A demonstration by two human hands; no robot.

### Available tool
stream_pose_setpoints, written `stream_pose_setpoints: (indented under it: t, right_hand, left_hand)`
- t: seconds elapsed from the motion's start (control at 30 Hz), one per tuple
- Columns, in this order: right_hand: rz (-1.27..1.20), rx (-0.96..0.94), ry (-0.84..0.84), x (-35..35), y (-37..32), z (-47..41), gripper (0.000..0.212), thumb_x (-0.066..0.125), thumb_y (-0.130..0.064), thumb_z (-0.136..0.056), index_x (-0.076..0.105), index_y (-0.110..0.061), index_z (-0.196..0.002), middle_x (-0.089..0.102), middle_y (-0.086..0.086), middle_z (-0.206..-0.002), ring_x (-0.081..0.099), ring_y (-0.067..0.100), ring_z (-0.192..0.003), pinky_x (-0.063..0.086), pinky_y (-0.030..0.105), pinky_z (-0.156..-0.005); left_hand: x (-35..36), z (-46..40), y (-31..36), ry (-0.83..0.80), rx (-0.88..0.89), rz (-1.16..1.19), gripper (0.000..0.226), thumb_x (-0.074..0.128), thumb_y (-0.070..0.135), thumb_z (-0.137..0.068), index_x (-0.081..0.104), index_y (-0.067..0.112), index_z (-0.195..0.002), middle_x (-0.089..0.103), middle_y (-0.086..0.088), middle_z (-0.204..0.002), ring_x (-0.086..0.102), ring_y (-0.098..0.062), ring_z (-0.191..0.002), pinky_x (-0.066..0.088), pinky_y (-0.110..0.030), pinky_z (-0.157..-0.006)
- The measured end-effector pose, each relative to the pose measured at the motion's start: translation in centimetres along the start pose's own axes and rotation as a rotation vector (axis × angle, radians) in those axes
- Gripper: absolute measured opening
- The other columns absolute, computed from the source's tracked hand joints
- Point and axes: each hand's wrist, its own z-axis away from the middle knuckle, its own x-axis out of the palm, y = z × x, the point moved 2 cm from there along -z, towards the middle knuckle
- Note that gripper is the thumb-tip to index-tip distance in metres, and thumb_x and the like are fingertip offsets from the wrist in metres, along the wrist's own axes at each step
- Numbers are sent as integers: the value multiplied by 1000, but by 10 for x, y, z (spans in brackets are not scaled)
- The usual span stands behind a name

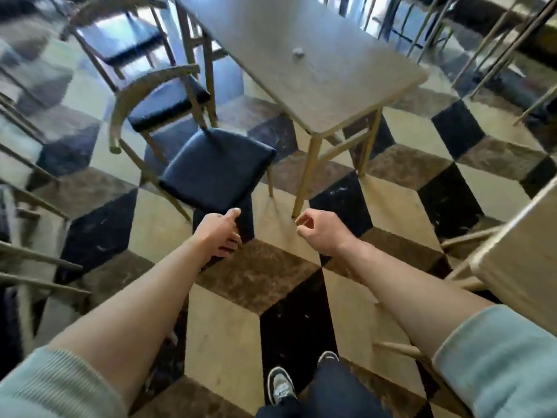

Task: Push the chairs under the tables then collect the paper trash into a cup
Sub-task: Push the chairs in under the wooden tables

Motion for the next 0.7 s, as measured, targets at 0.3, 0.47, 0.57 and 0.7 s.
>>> stream_pose_setpoints:
  t: [0.3,0.47,0.57,0.7]
  right_hand:
    - [36,-132,-105,73,-155,-283,14,62,-26,-94,72,-22,-104,70,-4,-96,65,15,-89,51,28,-76]
    - [-46,-143,-175,106,-208,-395,8,63,-30,-94,67,-30,-101,66,-12,-91,63,8,-87,47,24,-70]
    - [-99,-119,-247,130,-248,-455,12,66,-32,-92,67,-29,-104,69,-10,-95,65,10,-89,53,25,-72]
    - [-143,-106,-280,167,-298,-517,28,67,-37,-91,69,-22,-115,71,-5,-104,64,13,-92,49,26,-76]
  left_hand:
    - [-182,-188,66,155,-45,0,41,52,46,-103,64,7,-112,75,-13,-96,73,-27,-81,58,-39,-70]
    - [-256,-272,125,259,23,-195,20,54,31,-106,63,13,-109,72,-10,-96,73,-26,-87,62,-43,-76]
    - [-311,-321,169,300,96,-266,18,56,24,-104,66,14,-94,75,-16,-98,75,-32,-88,64,-50,-82]
    - [-368,-394,221,315,277,-392,17,57,19,-102,68,9,-108,72,-16,-105,70,-32,-94,63,-47,-84]
